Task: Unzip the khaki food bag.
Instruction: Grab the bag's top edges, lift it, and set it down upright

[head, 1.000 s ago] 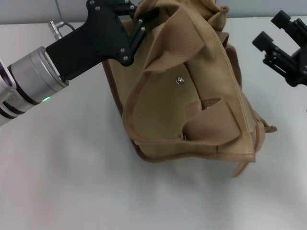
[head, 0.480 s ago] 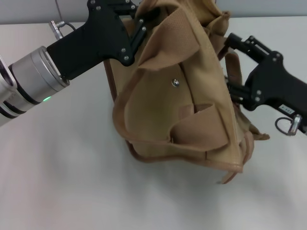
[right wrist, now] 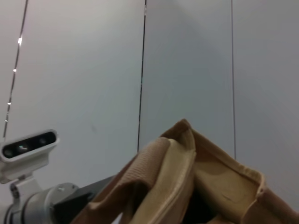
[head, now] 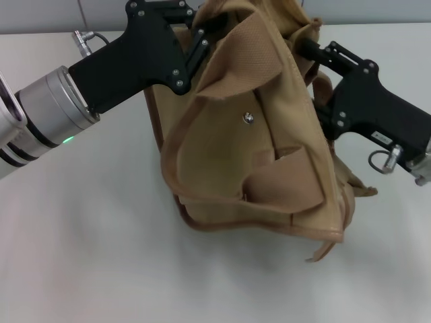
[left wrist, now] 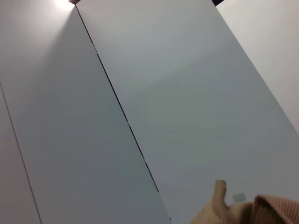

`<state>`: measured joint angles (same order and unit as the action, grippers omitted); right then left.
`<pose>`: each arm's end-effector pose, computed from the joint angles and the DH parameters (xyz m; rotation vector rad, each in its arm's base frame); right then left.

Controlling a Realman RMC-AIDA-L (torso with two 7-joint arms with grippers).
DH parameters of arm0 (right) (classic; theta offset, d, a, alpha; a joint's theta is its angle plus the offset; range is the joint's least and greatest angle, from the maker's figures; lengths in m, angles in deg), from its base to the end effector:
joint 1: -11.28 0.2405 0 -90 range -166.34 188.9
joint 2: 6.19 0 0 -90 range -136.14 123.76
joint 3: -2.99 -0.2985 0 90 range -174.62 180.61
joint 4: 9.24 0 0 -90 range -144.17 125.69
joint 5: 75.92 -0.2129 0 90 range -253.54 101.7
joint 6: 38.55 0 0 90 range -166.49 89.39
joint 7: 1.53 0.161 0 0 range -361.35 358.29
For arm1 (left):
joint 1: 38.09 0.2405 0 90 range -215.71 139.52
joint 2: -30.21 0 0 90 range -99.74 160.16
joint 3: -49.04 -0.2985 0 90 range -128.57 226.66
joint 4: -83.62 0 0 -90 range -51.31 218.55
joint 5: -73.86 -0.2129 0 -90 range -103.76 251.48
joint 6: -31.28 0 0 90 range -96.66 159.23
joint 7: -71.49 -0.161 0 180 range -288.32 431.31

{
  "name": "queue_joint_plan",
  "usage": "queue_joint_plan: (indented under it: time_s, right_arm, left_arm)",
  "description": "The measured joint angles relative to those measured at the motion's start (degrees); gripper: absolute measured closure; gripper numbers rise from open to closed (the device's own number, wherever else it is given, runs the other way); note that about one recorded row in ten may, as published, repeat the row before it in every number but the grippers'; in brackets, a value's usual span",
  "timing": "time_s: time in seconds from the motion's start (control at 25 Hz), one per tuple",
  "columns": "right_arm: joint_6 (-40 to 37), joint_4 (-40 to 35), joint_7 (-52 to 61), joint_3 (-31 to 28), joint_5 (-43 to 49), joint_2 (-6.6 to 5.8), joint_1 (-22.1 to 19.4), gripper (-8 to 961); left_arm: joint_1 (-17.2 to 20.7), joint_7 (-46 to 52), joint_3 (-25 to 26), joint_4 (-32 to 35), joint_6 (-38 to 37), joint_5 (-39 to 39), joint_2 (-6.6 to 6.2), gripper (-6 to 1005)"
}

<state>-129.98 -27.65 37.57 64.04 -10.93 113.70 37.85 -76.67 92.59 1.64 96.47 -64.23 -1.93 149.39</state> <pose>0.2571 0.3352 -0.0522 -2.2840 0.1292 1.2163 -0.2034 0.3743 -0.0458 -2.2024 0.3633 -1.1778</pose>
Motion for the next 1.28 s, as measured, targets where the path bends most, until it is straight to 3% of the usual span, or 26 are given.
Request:
queue_joint_plan:
  time_s: [0.32, 0.44, 0.8, 0.96, 1.28]
  right_arm:
    - [1.0, 0.4, -1.25, 1.75, -0.15, 0.0, 0.84, 266]
    - [-1.09, 0.57, -3.02, 2.83, -0.15, -0.01, 0.01, 333]
    - [-4.3, 0.07, -4.75, 3.59, 0.32, -0.43, -2.98, 322]
    - [-4.89, 1.63, -11.08, 3.6, -0.05, -0.05, -3.75, 322]
    - [-6.05, 5.11, -18.76, 3.03, -0.18, -0.01, -1.96, 326]
  left_arm:
    - [-0.08, 0.0, -0.12, -0.02, -0.27, -0.06, 0.0, 940]
    - [-0.09, 0.0, -0.2, -0.03, -0.33, -0.07, 0.0, 940]
    - [-0.32, 0.0, -0.24, -0.02, -0.36, -0.08, 0.0, 940]
    - [-0.53, 0.0, -0.24, -0.02, -0.36, -0.08, 0.01, 941]
    - [-0.67, 0.0, -0.22, -0.02, -0.35, -0.08, 0.0, 940]
